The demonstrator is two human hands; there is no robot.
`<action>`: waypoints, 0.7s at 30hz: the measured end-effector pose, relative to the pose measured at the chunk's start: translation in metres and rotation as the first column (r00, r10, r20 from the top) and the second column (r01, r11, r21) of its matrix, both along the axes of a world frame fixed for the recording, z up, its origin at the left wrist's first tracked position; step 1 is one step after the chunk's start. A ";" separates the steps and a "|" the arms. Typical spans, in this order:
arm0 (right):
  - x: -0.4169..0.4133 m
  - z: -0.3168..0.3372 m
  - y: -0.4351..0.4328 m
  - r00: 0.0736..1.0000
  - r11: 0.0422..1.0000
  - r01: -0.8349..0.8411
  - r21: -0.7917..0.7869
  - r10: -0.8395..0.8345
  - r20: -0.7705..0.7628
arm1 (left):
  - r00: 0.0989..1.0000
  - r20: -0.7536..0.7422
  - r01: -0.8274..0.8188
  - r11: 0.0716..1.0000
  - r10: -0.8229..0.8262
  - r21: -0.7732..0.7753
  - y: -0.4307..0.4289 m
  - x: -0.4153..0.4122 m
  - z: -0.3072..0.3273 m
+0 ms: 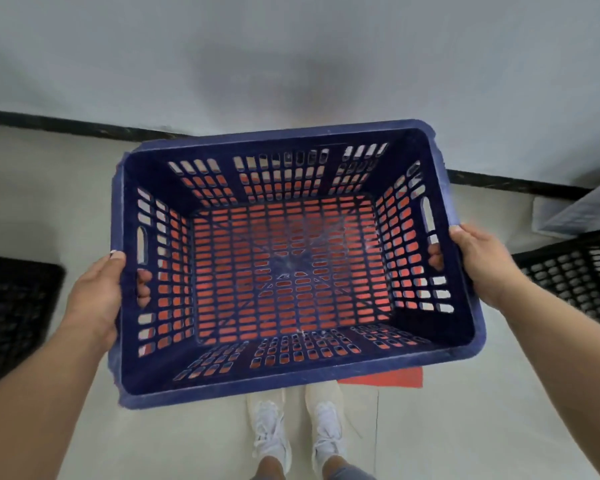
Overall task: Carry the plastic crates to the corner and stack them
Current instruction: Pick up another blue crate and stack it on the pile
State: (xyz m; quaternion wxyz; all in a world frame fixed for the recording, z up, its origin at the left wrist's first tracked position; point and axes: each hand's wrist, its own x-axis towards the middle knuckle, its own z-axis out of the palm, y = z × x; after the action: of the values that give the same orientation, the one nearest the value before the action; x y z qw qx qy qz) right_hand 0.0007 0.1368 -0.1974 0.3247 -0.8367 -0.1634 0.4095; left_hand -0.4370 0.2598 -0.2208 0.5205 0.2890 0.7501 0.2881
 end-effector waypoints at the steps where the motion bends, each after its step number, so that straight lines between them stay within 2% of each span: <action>1: -0.003 0.015 0.008 0.999 0.999 -0.046 0.011 0.046 -0.007 | 1.000 0.022 -0.017 1.000 0.017 0.002 -0.001 -0.008 0.015; 6: -0.028 0.091 0.042 0.967 0.965 -0.250 0.082 0.252 -0.023 | 0.996 0.056 -0.070 0.997 0.067 0.038 -0.018 -0.050 0.100; 13: -0.081 0.200 0.082 0.914 0.901 -0.406 0.153 0.404 0.048 | 0.989 0.008 -0.146 0.982 0.146 0.123 -0.059 -0.110 0.219; 21: -0.165 0.308 0.131 0.767 0.735 -0.633 0.244 0.639 0.065 | 0.930 -0.012 -0.359 0.914 0.368 0.187 -0.128 -0.180 0.320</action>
State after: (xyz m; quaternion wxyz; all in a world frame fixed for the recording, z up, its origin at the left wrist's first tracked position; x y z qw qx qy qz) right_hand -0.1642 0.2678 0.1101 0.2705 -0.6775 -0.4859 0.4814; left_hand -0.6175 0.1316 0.0992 0.4116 0.1973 0.7734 0.4399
